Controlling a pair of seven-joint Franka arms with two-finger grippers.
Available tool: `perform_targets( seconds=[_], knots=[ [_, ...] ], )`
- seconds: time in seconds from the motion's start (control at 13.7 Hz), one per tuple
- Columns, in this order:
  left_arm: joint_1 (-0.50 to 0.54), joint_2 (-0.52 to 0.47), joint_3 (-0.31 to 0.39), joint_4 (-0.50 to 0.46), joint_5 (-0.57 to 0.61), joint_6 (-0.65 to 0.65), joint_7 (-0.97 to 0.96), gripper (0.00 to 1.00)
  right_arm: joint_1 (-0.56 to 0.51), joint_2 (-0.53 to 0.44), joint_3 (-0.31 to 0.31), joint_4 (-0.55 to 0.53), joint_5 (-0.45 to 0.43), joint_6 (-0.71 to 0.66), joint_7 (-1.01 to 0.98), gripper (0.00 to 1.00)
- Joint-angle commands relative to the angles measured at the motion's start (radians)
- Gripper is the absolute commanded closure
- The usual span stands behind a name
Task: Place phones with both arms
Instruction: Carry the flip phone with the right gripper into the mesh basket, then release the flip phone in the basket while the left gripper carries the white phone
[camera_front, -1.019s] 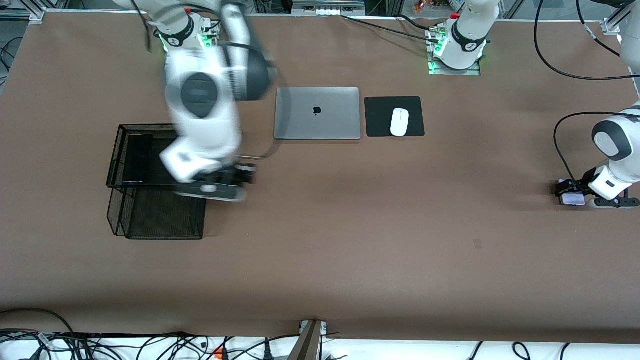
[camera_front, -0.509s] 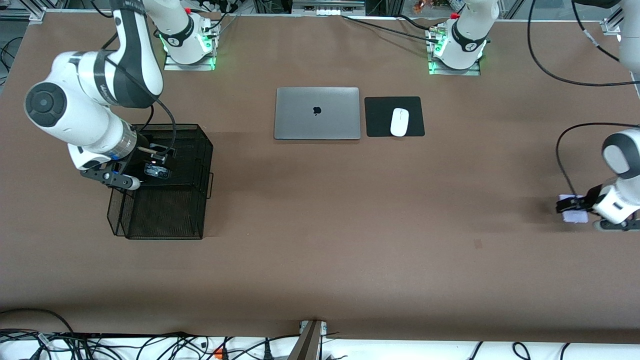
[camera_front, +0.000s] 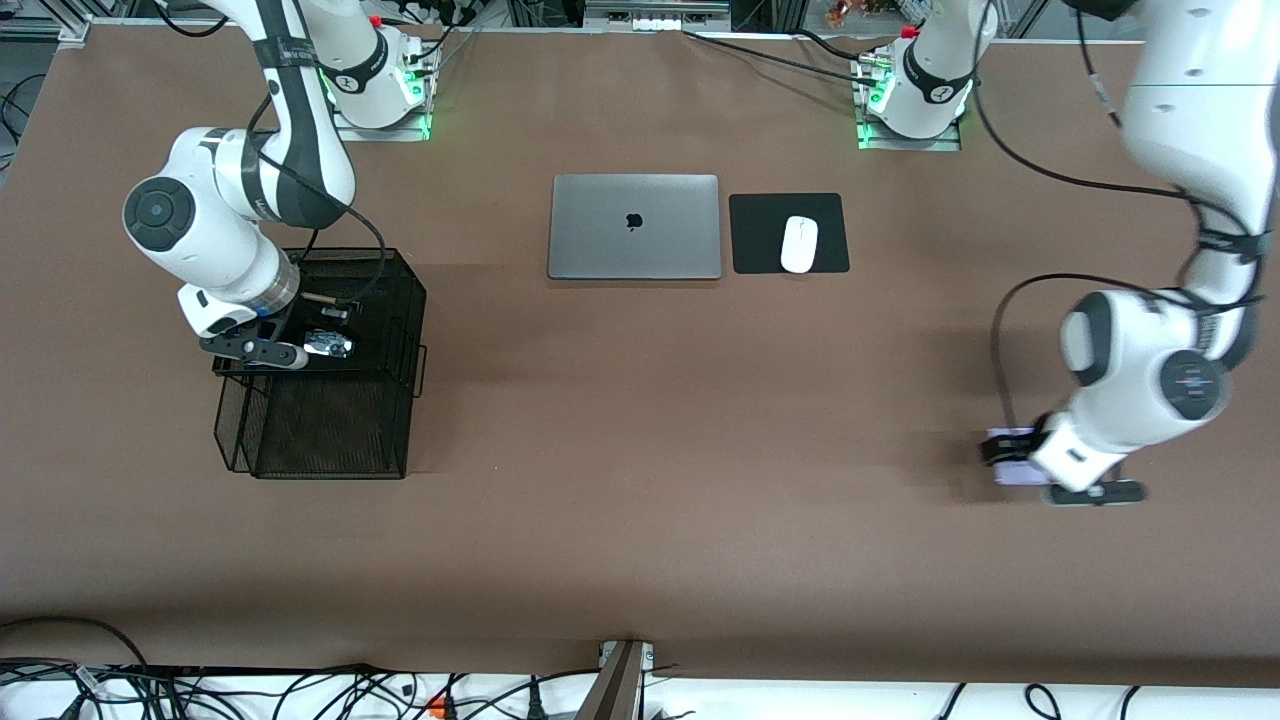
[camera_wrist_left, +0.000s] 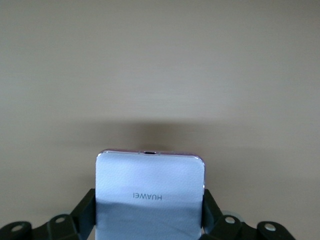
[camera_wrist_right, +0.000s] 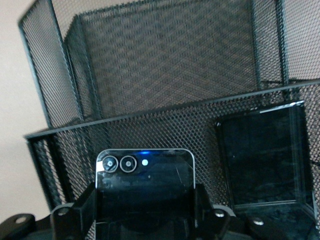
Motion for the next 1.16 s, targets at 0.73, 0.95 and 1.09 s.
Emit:
perform_targets(
  seconds=[0.73, 0.95, 1.09],
  knots=[
    [-0.662, 0.314, 0.033, 0.447, -0.008, -0.112, -0.626, 1.00, 0.009, -0.047, -0.014, 0.032, -0.011, -0.002, -0.019, 0.01],
    [-0.732, 0.365, 0.033, 0.515, -0.008, -0.111, -0.640, 1.00, 0.005, -0.044, -0.063, 0.191, -0.011, -0.210, -0.019, 0.00],
    [-0.801, 0.376, 0.085, 0.527, -0.011, -0.101, -0.695, 1.00, -0.015, -0.034, -0.077, 0.271, -0.013, -0.304, -0.024, 0.00]
  ],
)
